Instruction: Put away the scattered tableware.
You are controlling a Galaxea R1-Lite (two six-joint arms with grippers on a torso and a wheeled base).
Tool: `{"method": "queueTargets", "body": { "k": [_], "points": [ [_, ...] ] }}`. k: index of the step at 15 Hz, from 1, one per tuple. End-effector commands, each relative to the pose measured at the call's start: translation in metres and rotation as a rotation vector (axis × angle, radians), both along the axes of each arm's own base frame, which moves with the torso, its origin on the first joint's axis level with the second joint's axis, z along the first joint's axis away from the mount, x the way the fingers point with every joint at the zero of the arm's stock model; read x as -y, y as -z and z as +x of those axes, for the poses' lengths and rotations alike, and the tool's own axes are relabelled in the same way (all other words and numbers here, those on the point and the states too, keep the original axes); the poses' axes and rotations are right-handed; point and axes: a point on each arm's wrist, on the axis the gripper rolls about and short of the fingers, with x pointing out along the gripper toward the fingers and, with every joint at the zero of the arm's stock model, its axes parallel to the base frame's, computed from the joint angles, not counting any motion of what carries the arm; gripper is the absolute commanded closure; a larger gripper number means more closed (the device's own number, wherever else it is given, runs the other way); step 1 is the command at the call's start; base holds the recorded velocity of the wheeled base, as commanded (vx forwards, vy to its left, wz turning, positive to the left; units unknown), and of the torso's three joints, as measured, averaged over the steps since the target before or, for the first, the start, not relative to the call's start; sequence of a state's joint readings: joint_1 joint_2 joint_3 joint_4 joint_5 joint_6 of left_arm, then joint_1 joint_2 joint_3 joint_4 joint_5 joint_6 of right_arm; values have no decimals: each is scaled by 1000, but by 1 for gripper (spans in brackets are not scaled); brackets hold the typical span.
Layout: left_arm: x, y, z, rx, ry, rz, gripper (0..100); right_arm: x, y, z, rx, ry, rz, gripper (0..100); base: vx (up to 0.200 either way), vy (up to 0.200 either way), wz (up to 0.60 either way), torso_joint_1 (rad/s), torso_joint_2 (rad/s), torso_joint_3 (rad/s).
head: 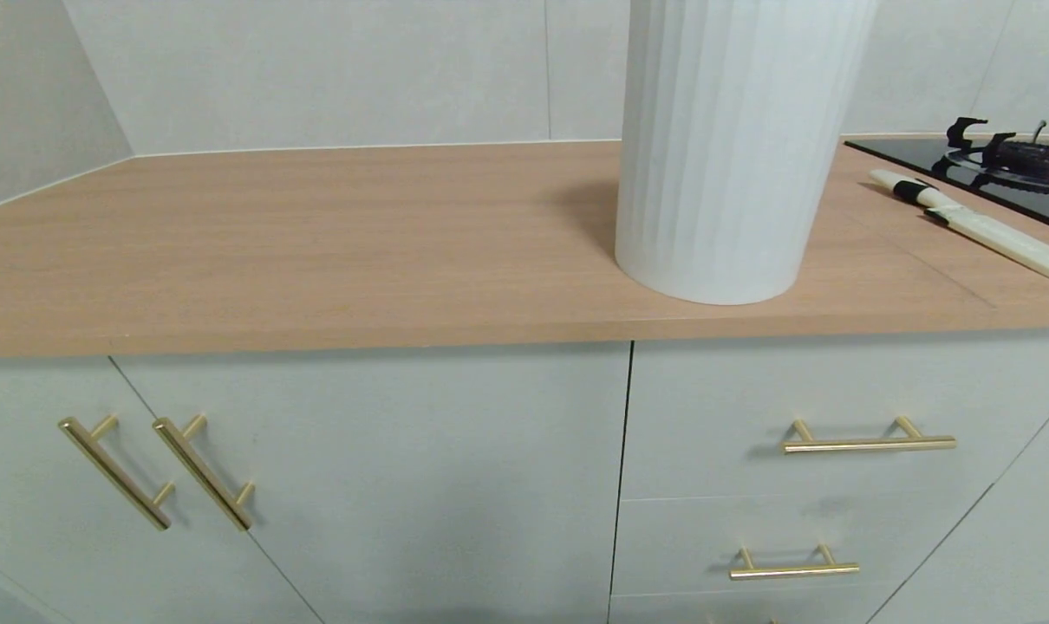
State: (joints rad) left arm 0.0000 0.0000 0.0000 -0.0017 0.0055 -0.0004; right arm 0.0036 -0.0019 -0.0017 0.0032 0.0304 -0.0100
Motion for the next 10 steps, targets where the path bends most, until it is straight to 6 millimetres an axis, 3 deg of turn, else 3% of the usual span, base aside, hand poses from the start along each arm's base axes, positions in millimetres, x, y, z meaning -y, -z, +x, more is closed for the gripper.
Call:
{"method": "queueTargets", "body": {
  "k": [1,7,10],
  "points": [
    [0,0,0,0,-1,0,0,0,0,0,-2,0,-1,0,0,0,0,0,0,0],
    [0,0,0,0,-1,0,0,0,0,0,-2,0,-1,0,0,0,0,0,0,0],
    [0,0,0,0,-1,0,0,0,0,0,-2,0,-1,0,0,-200,0,1,4,-1]
  ]
}}
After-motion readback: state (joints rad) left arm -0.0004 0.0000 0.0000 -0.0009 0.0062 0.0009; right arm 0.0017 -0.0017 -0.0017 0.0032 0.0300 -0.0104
